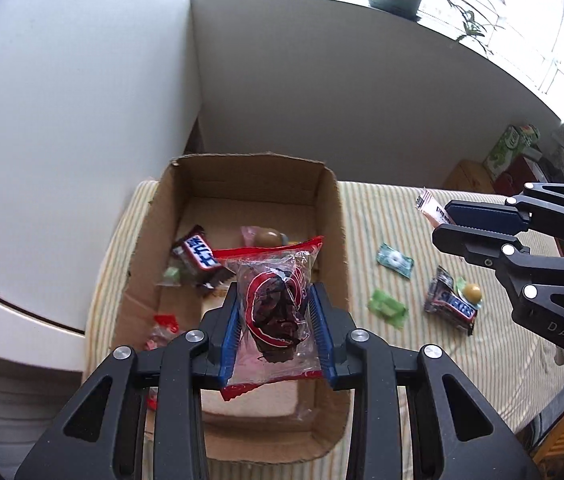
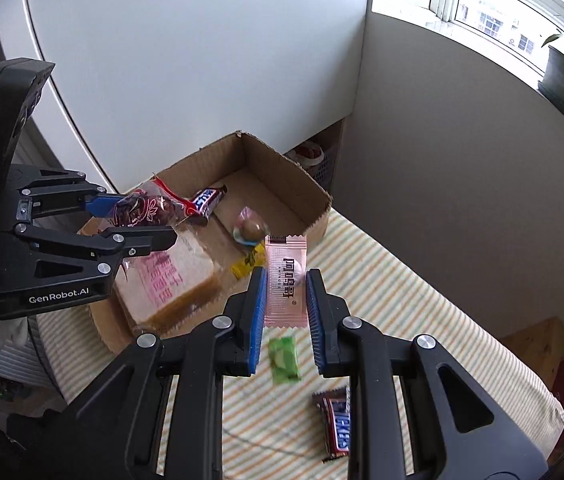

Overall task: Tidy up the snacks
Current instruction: 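Carry both snacks into the box and open both tools, then move both tools back over the remaining snacks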

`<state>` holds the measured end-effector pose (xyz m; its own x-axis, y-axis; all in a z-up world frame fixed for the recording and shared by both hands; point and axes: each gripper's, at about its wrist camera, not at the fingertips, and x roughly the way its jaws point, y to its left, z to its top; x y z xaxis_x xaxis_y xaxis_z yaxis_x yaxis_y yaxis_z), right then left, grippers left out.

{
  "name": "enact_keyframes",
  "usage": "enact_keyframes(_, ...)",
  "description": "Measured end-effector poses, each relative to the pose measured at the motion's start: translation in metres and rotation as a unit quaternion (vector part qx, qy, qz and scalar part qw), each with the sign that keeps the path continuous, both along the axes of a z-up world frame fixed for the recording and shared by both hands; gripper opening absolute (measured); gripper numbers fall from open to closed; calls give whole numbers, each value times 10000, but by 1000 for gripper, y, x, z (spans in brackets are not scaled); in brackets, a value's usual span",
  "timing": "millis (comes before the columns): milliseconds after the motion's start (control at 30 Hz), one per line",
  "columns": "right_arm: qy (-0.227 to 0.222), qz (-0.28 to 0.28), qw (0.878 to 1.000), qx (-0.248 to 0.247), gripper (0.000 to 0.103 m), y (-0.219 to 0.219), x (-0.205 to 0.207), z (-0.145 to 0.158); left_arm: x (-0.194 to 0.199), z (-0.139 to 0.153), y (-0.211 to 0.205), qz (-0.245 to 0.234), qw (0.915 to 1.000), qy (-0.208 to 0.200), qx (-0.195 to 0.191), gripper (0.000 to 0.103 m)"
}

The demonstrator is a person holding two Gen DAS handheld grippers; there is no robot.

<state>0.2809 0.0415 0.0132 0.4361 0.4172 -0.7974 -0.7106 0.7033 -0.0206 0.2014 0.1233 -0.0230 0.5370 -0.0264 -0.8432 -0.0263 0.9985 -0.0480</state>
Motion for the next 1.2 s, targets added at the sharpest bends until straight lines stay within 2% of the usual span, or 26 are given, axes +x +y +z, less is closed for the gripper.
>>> enact_keyframes(200, 155, -49, 9999, 8, 20, 35, 29, -20, 22, -14, 27, 272, 9995, 87, -124, 31)
enact_keyframes(433, 231, -107, 9997, -1, 21, 49, 41, -36, 37, -29, 42, 492, 9983, 223, -201, 32)
enact_keyframes(500, 192, -120, 9997, -39, 35, 43, 41, -35, 40, -32, 45, 529, 9979, 285, -261, 34)
enact_keyframes(533, 118, -133, 9998, -34, 50, 42, 39, -34, 41, -34, 46, 553, 9976, 331, -253, 41)
enact_keyframes(567, 32, -158, 9999, -25, 60, 39, 37, -32, 40, -33, 47, 590, 9975, 311, -237, 46)
enact_keyframes(733, 12, -323, 9994, 144, 64, 21, 33, -19, 31, -23, 47, 646, 9975, 191, -197, 46)
enact_keyframes(833, -106, -485, 9984, 277, 77, 1, 22, -9, 18, -9, 41, 701, 9975, -5, -110, 46)
enact_keyframes(933, -157, -598, 9970, 472, 83, -21, 6, -2, -4, 7, 31, 662, 9974, -270, -51, 46)
enact_keyframes(1067, -257, -802, 9947, 598, 83, -50, -17, 4, -34, 24, 11, 539, 9968, -591, 8, 46)
enact_keyframes(1200, -505, -994, 9915, 673, 83, -84, -47, 8, -59, 27, -5, 291, 9965, -781, -89, 46)
